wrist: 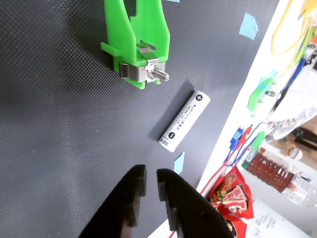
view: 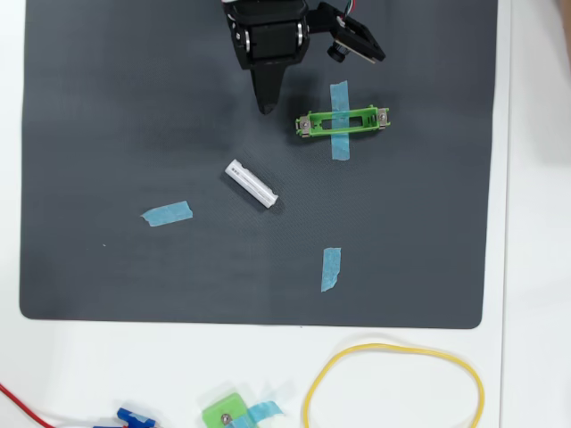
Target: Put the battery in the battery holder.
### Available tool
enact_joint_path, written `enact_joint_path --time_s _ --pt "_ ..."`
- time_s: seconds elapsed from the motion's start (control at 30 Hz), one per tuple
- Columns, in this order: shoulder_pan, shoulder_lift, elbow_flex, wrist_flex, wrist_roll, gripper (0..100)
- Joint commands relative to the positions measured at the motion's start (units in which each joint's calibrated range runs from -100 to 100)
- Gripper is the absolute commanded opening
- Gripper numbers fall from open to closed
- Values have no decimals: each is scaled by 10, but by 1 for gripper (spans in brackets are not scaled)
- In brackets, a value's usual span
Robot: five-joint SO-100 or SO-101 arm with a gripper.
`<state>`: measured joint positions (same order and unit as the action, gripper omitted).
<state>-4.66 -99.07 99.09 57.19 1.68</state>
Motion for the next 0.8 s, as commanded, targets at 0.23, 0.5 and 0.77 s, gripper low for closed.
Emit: enact_joint_path --time_s 0.23,0.5,0.77 --pt "-1 -4 -1 -6 -1 0" --pt "-1 -4 -1 -6 -1 0" --pt "-1 -4 -1 -6 2 0"
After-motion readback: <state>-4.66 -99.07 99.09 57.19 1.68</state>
